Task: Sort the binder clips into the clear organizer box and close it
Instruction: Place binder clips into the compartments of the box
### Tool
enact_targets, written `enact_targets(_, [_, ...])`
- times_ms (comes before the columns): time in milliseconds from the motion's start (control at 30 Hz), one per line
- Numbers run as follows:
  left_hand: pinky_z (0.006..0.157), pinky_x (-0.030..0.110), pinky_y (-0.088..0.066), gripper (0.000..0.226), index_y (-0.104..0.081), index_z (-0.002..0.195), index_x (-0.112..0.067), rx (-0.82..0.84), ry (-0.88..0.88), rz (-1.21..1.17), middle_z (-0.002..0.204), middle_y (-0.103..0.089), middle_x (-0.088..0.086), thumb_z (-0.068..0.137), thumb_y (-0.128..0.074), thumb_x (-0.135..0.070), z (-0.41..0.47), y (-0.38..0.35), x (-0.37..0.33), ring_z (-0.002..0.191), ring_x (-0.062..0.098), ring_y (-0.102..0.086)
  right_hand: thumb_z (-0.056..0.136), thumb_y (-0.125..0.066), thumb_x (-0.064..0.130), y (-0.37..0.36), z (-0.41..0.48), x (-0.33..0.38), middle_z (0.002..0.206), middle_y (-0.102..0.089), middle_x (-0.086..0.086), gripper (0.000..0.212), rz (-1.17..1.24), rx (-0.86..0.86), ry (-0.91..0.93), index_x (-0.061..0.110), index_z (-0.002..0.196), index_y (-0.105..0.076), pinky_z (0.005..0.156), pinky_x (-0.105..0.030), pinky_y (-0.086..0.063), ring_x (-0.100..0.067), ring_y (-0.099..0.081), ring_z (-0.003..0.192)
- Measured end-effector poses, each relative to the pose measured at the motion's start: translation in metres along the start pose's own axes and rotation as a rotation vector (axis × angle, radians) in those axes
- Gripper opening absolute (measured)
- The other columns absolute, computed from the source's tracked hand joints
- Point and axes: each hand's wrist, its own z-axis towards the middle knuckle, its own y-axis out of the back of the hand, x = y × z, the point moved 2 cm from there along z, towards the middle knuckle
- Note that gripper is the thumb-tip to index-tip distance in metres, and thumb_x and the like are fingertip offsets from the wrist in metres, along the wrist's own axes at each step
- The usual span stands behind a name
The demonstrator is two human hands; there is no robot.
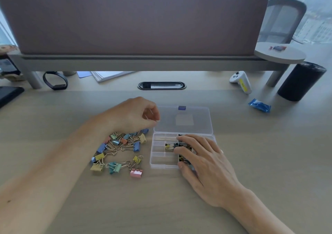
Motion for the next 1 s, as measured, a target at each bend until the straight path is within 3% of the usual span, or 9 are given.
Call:
enact_targets(167, [0.071, 0.025, -0.049, 0.008, -0.068, 0.087, -0.036, -0.026, 0.130, 0.194, 0.090, -0.070, -0.015, 0.091, -0.072, -0.030, -0.015, 0.025, 0.030, 0.084, 0.003, -0.066, 0.106, -0.036, 0.047, -0.001, -0.001, -0.001, 0.154, -0.043, 0.016, 0.033, 0.005, -0.005, 0.002, 0.040, 0.132, -0.056, 0.120, -0.033, -0.028, -0.011, -0.031, 0.150])
enact_targets(333, [0.067, 0.023, -0.050, 0.015, -0.071, 0.081, -0.033, 0.114, 0.233, 0.273, 0.072, -0.073, -0.014, 0.086, -0.076, -0.019, -0.037, 0.030, 0.048, 0.071, 0.005, -0.071, 0.107, -0.037, 0.046, -0.001, -0.001, -0.001, 0.153, -0.043, 0.017, 0.032, 0.012, -0.010, 0.004, 0.040, 0.131, -0.057, 0.120, -0.032, -0.028, -0.010, -0.032, 0.149])
enact_targets(400, [0.064, 0.019, -0.049, 0.019, -0.070, 0.083, -0.034, 0.128, 0.250, 0.276, 0.079, -0.073, -0.012, 0.083, -0.078, -0.017, -0.044, 0.029, 0.051, 0.071, 0.005, -0.071, 0.107, -0.037, 0.046, -0.002, -0.001, -0.001, 0.154, -0.043, 0.017, 0.032, 0.009, -0.010, 0.001, 0.040, 0.131, -0.057, 0.120, -0.030, -0.026, -0.009, -0.032, 0.149])
enact_targets(600, [0.071, 0.023, -0.048, 0.025, -0.064, 0.095, -0.036, 0.054, 0.262, 0.418, 0.098, -0.066, -0.012, 0.081, -0.083, -0.028, -0.048, 0.024, 0.060, 0.082, 0.003, -0.059, 0.107, -0.035, 0.048, -0.001, -0.001, -0.001, 0.155, -0.041, 0.018, 0.033, 0.002, 0.005, -0.008, 0.042, 0.133, -0.055, 0.121, -0.029, -0.024, -0.009, -0.030, 0.150])
enact_targets(1000, [0.060, 0.016, -0.038, 0.019, -0.064, 0.096, -0.032, 0.025, 0.245, 0.390, 0.089, -0.065, -0.013, 0.086, -0.079, -0.028, -0.046, 0.015, 0.062, 0.079, 0.002, -0.059, 0.107, -0.036, 0.047, -0.001, -0.001, -0.001, 0.155, -0.042, 0.018, 0.032, 0.007, 0.000, -0.011, 0.042, 0.133, -0.055, 0.121, -0.028, -0.023, -0.009, -0.031, 0.149])
